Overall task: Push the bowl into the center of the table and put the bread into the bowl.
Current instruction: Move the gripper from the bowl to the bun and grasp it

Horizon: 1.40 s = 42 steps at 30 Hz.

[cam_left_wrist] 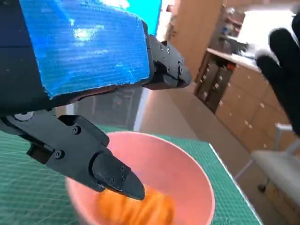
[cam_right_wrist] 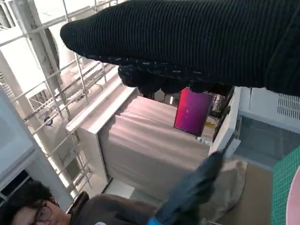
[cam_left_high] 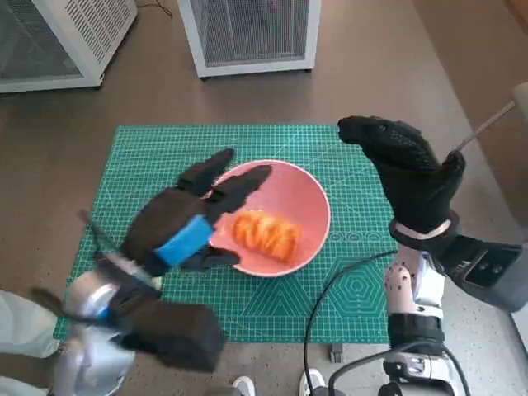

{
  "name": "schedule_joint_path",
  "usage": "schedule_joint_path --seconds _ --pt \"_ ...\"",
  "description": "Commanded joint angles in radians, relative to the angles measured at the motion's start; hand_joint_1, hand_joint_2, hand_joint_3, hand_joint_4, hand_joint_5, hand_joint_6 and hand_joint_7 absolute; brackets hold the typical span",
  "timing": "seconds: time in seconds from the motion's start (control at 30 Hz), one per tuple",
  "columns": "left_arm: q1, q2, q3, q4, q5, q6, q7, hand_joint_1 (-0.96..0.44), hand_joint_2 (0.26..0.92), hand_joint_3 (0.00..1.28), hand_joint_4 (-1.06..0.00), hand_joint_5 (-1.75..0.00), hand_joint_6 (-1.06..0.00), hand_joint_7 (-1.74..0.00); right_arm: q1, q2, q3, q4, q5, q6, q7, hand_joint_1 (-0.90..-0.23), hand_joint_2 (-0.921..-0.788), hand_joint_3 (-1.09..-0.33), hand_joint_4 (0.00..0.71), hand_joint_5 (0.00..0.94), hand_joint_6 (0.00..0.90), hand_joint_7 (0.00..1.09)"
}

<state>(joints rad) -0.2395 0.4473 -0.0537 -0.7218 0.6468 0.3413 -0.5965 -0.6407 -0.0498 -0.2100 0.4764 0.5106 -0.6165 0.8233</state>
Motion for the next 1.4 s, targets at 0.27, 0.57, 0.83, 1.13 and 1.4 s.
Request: schedule_joint_path --seconds 0.27,0.57,0.83,1.13,1.4 --pt "0.188 0.117 0.325 -0.268 -0.103 0.169 -0.163 -0.36 0.742 0.00 -0.09 0.00 -0.26 0.00 0.040 0.007 0.007 -0.021 0.002 0.021 -0.018 -0.574 -0.921 -0.612 0.241 0.000 0.326 0.01" --pt "0.307 0.138 0.460 -0.325 -0.119 0.217 -0.252 -0.30 0.709 0.00 -0.08 0.00 -0.27 0.00 0.044 0.010 0.013 -0.031 0.001 0.028 -0.029 -0.572 -0.921 -0.609 0.238 0.000 0.325 0.00" --pt "0.389 0.125 0.481 -0.325 -0.088 0.194 -0.312 -0.24 0.688 0.00 -0.10 -0.01 -0.29 -0.01 0.044 0.010 0.015 -0.027 0.003 0.032 -0.029 -0.570 -0.921 -0.608 0.239 0.001 0.325 0.00" --pt "0.444 0.121 0.443 -0.325 -0.040 0.230 -0.327 -0.24 0.691 0.00 -0.11 -0.01 -0.29 -0.01 0.041 0.007 0.014 -0.017 0.003 0.035 -0.026 -0.567 -0.921 -0.609 0.239 0.000 0.326 0.00" --pt "0.469 0.117 0.315 -0.300 0.079 0.287 -0.273 -0.26 0.698 0.00 -0.13 -0.01 -0.29 -0.01 0.041 0.003 0.015 -0.025 0.010 0.052 -0.020 -0.590 -0.921 -0.610 0.235 0.000 0.327 0.00"
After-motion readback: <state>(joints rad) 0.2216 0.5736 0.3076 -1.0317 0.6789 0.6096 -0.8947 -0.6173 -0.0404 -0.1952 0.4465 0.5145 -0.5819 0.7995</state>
